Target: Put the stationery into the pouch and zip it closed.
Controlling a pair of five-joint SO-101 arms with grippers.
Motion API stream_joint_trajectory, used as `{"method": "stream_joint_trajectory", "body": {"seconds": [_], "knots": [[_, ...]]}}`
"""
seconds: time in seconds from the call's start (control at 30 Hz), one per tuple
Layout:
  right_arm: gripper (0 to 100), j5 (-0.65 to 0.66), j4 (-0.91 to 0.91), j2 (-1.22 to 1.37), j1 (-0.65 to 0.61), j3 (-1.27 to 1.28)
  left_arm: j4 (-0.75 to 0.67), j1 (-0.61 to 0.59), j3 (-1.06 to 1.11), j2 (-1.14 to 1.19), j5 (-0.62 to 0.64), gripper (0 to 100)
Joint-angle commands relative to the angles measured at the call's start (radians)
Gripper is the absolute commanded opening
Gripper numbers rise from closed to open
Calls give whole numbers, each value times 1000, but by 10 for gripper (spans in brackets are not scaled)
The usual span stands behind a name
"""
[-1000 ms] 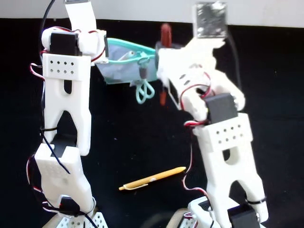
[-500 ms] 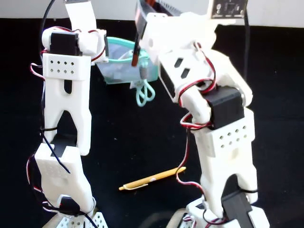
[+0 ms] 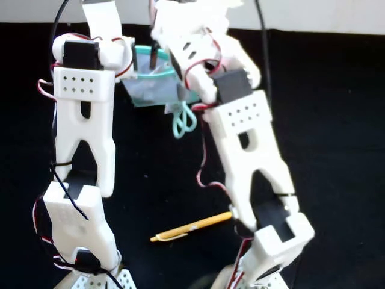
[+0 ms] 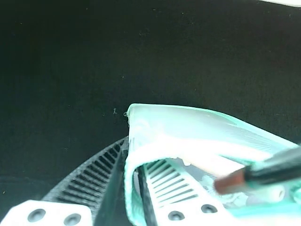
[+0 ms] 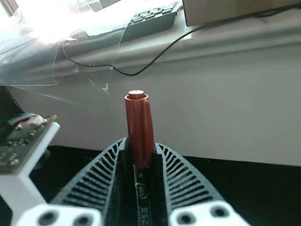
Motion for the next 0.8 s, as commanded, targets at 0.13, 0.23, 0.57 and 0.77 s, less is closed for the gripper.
{"method": "stream_joint_trajectory", "body": {"seconds": [0.13,0.23,0.57,0.77], "knots": [[7,-34,44,-24,-1,-30,-38,-12,27,42,14,7],[7,-29,82,-50,-10,25,-38,-24,27,42,14,7],[7,-26,-16,-326,-59,486,-46,-82,27,42,15,7],[28,31,-67,-407,-97,671,-46,-82,28,42,15,7]]}}
